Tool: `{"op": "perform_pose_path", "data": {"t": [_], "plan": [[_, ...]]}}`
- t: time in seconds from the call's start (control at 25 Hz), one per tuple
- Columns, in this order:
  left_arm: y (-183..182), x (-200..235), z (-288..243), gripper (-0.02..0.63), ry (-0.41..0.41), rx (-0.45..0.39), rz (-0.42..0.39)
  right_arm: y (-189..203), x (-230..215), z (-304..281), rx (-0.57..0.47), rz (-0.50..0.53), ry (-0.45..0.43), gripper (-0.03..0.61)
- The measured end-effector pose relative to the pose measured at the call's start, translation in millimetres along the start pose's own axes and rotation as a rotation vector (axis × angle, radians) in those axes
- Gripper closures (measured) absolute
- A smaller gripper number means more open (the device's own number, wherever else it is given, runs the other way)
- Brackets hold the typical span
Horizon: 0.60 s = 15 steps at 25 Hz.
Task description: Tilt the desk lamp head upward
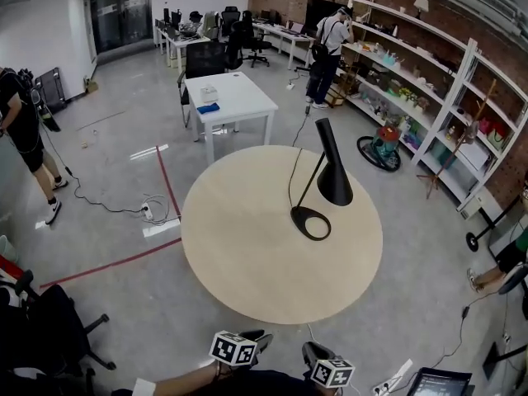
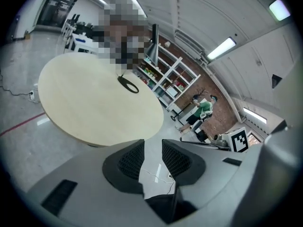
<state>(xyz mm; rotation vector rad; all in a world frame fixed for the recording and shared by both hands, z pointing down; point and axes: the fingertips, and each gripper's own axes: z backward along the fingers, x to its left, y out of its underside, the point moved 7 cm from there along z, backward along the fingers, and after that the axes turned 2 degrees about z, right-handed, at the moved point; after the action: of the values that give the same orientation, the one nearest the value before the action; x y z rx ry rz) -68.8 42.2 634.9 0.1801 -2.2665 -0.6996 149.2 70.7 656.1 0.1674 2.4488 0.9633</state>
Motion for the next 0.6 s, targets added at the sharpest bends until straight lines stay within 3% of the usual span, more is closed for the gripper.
{"op": "perform_pose_path", "data": {"t": [0.24, 0.6], "plan": [[-33.7, 38.3, 9.3, 0.491, 0.000, -0.038, 0.010, -28.6, 27.0, -36.9, 0.024, 0.091, -0.001, 0.535], [-59.1, 58.6, -1.4, 0.491, -0.007, -0.014, 0.019, -55.1, 23.1, -63.1, 0.016, 0.072, 0.002, 0.535]]}}
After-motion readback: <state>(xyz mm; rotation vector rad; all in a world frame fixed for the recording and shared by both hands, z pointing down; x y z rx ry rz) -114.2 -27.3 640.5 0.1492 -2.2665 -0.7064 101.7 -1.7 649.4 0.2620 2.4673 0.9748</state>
